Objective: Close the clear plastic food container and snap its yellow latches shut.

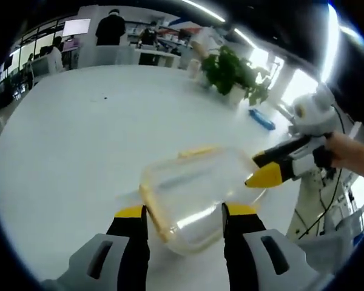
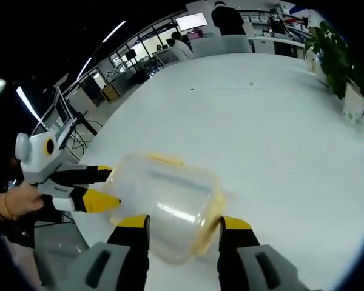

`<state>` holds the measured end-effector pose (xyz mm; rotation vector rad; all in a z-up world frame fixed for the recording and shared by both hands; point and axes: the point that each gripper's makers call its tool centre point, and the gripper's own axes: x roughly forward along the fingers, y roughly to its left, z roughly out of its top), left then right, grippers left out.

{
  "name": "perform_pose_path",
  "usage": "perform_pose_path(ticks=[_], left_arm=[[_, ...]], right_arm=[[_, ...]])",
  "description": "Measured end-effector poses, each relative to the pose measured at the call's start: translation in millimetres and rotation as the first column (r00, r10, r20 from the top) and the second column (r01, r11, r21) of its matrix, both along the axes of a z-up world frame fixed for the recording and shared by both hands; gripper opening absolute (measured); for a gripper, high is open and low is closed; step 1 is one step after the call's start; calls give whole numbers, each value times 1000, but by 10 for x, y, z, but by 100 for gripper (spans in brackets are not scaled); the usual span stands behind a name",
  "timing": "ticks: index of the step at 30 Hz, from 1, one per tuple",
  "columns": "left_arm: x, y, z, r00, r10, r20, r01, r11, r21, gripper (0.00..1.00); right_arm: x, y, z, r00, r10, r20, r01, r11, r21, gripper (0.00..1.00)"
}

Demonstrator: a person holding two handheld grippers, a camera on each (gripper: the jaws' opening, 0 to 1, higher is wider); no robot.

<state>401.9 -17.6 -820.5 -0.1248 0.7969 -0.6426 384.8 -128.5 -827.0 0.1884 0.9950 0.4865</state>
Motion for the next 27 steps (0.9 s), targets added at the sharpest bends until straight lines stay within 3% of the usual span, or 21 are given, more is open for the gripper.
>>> perform_pose_path(ticks=[1, 7, 14, 15, 18, 19, 20, 21, 27], left_arm=[[-32, -24, -14, 999, -42, -3, 42, 999, 26, 47], [-43, -18, -9, 999, -40, -13, 41, 999, 34, 47], [-63, 1, -3, 999, -39, -15, 39, 999, 36, 47], [-70, 1, -3, 999, -36, -14, 37, 999, 38, 47], [-52, 55, -2, 999, -31, -17, 32, 999, 42, 47], [-58, 58, -2, 999, -31, -18, 32, 999, 43, 47], [-60, 84, -11, 999, -38, -19, 38, 998, 48, 47], [-74, 101, -27, 999, -35, -30, 37, 998, 49, 47], [-78, 171, -35, 999, -35, -25, 36, 998, 52, 47]], right_arm=[[-3, 49, 4, 1000, 23, 6, -23, 1000, 1, 42], [13, 39, 3, 1000, 11, 6, -11, 1000, 5, 42], [43, 55, -3, 999, 18, -29, -18, 1000, 2, 42], [59, 74, -2, 999, -11, -41, 12, 1000, 20, 41], [87, 117, 0, 999, 6, -32, -5, 1000, 10, 41], [55, 198, 8, 998, 44, -48, -42, 998, 48, 40], [154, 237, 34, 998, -35, -48, 39, 996, 84, 39], [118, 188, 28, 998, 17, -57, -14, 999, 46, 39], [88, 246, 28, 1000, 10, -28, -9, 999, 42, 40]])
